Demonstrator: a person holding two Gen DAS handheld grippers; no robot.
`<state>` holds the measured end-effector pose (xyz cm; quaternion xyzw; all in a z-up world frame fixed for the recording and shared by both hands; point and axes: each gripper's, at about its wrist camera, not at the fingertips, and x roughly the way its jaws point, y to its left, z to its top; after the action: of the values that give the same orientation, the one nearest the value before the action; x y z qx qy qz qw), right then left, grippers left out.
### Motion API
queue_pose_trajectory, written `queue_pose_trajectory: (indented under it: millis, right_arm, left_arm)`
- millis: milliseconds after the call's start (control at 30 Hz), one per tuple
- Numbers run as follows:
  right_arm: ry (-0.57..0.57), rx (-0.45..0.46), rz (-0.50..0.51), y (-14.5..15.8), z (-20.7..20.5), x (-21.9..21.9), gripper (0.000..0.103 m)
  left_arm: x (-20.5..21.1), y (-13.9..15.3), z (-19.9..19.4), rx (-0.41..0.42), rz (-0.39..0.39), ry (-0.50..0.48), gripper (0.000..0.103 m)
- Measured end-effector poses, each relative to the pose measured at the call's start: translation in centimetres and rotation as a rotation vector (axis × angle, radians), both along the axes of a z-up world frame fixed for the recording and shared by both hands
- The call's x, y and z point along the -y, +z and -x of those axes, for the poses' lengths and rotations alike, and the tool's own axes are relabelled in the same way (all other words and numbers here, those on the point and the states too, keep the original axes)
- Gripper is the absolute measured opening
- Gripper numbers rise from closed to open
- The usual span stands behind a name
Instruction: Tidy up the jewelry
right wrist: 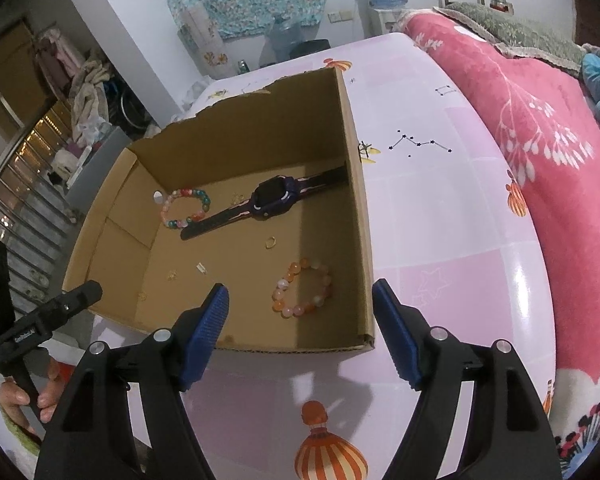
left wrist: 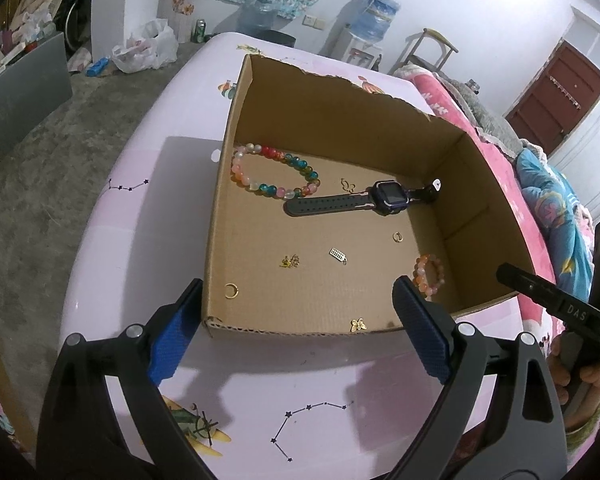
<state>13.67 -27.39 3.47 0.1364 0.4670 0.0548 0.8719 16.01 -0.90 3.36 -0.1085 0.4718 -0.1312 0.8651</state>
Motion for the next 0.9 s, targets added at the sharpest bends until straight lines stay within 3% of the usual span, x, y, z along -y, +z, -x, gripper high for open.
queue_pose_trajectory:
  millis: [467, 900]
  right_arm:
    - [0.010, -0.003, -0.022, 0.3, 0.8, 0.4, 0.072]
    - [-0.003, -0.004, -0.020, 0.5, 7.2, 0.5, 0.072]
  left_arm:
    - [0.4, 0.9, 1.3, 0.005, -0.012, 0.000, 0.089]
    - [0.5, 1.4, 7.9, 0.002, 0.012, -0.007, 0.089]
